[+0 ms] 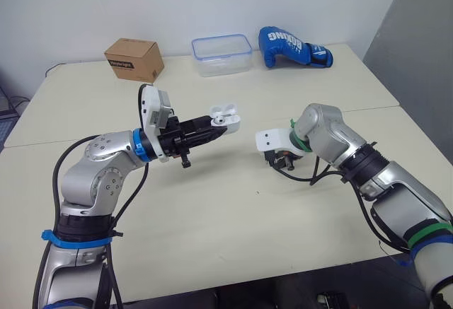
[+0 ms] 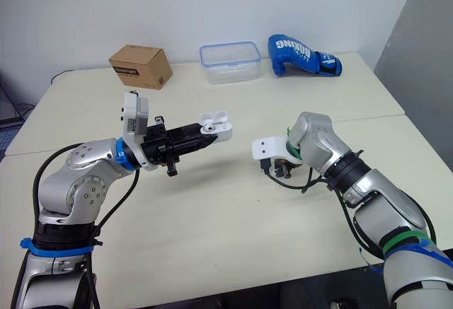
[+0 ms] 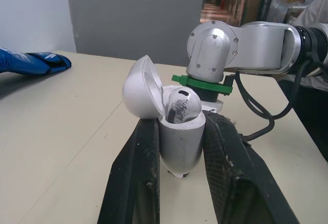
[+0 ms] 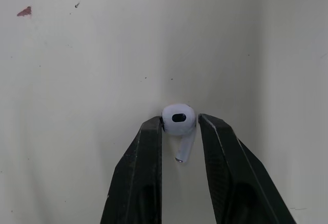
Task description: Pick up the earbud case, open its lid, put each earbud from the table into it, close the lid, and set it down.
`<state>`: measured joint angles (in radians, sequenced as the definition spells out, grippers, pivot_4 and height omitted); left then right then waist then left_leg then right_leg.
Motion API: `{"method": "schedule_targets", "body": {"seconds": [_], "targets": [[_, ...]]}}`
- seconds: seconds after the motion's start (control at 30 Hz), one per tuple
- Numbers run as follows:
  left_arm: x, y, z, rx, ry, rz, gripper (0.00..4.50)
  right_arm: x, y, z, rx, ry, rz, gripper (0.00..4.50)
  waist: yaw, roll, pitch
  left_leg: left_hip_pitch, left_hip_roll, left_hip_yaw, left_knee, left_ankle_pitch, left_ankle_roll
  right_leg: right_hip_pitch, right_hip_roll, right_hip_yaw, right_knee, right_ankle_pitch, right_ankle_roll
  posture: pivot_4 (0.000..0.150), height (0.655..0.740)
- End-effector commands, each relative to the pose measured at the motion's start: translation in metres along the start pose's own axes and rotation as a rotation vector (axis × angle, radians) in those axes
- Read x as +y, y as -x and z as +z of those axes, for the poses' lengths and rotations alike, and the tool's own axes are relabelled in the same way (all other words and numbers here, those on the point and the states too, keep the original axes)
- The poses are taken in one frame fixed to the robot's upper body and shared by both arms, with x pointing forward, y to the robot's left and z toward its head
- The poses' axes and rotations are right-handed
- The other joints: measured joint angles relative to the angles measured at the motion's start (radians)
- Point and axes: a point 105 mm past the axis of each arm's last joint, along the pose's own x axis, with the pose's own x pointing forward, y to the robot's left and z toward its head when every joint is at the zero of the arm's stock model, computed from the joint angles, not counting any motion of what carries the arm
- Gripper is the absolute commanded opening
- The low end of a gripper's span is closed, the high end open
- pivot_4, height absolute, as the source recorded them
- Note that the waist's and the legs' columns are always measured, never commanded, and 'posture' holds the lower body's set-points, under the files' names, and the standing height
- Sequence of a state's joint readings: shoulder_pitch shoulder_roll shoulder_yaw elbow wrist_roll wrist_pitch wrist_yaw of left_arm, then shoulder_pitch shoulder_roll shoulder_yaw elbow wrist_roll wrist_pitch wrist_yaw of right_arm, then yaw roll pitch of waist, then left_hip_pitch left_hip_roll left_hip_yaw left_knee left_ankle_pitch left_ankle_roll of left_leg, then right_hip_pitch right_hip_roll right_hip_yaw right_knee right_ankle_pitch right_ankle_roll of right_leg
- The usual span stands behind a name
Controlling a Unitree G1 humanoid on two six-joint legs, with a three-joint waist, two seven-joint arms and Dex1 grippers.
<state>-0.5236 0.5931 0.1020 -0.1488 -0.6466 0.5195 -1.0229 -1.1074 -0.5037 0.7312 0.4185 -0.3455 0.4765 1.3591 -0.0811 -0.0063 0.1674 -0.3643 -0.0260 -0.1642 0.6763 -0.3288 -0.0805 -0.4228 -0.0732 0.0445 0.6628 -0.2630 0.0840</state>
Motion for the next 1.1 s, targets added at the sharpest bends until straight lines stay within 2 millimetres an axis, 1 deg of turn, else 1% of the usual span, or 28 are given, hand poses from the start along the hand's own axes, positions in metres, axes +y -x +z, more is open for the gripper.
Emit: {"method": "schedule_targets", "body": {"seconds": [0.03,0.27,0.37,0.43,0.57,0.77,0.83,0.97,1.03,1.1], "targets": [[-0.002,0.001,0.012,-0.030,-0.044,-0.007,0.79,-0.004,0.006,0.001,-0.002,0.013,-0.019,0.41,0.000,0.000,0.000,0.000,0.000,0.000,0.000,0.000,0.000,0.000,0.000,0.000,0.000,0.000,0.000,0.150,0.7400],[-0.002,0.001,0.011,-0.029,-0.042,-0.009,0.79,-0.002,0.010,0.000,0.002,0.031,-0.012,0.41,0.000,0.000,0.000,0.000,0.000,0.000,0.000,0.000,0.000,0.000,0.000,0.000,0.000,0.000,0.000,0.150,0.7400],[-0.002,0.000,0.012,-0.030,-0.042,-0.010,0.79,-0.002,0.016,-0.009,0.022,0.025,-0.013,0.41,0.002,0.000,0.000,0.000,0.000,0.000,0.000,0.000,0.000,0.000,0.000,0.000,0.000,0.000,0.000,0.150,0.7400],[-0.002,0.000,0.012,-0.030,-0.043,-0.011,0.79,0.004,0.021,-0.017,0.034,0.022,0.007,0.41,0.004,0.000,0.000,0.000,0.000,0.000,0.000,0.000,0.000,0.000,0.000,0.000,0.000,0.000,0.000,0.150,0.7400],[-0.001,-0.001,0.011,-0.031,-0.043,-0.013,0.79,0.024,0.027,-0.027,0.048,0.041,0.065,0.41,0.005,0.000,0.000,0.000,0.000,0.000,0.000,0.000,0.000,0.000,0.000,0.000,-0.001,0.000,0.000,0.150,0.7400],[-0.001,-0.003,0.011,-0.033,-0.040,-0.019,0.79,0.047,0.023,-0.037,0.071,0.062,0.110,0.41,0.006,0.000,0.000,0.000,0.000,0.000,0.000,0.000,0.000,0.000,0.000,0.000,0.000,0.000,0.000,0.150,0.7400],[-0.001,-0.003,0.011,-0.032,-0.040,-0.021,0.79,0.051,0.021,-0.038,0.071,0.075,0.121,0.41,0.006,0.000,0.000,0.000,0.000,0.000,0.000,0.000,0.000,0.001,0.000,0.000,0.000,0.000,0.000,0.150,0.7400],[0.000,-0.003,0.012,-0.031,-0.040,-0.022,0.79,0.051,0.019,-0.036,0.065,0.078,0.112,0.41,0.007,0.000,0.000,0.000,0.000,0.000,0.000,0.000,0.000,0.001,0.000,0.000,0.000,0.000,0.000,0.150,0.7400],[0.000,-0.003,0.012,-0.029,-0.042,-0.022,0.79,0.050,0.018,-0.036,0.067,0.078,0.106,1.14,0.008,0.000,0.000,0.000,0.000,0.000,0.000,0.000,0.000,0.001,0.000,0.000,0.000,0.000,0.000,0.150,0.7400],[0.000,-0.003,0.012,-0.029,-0.043,-0.021,0.79,0.047,0.018,-0.036,0.071,0.079,0.092,1.66,0.009,0.000,0.000,0.000,0.000,0.000,0.000,0.000,0.000,0.001,0.000,0.000,0.000,0.000,0.000,0.150,0.7400]]}}
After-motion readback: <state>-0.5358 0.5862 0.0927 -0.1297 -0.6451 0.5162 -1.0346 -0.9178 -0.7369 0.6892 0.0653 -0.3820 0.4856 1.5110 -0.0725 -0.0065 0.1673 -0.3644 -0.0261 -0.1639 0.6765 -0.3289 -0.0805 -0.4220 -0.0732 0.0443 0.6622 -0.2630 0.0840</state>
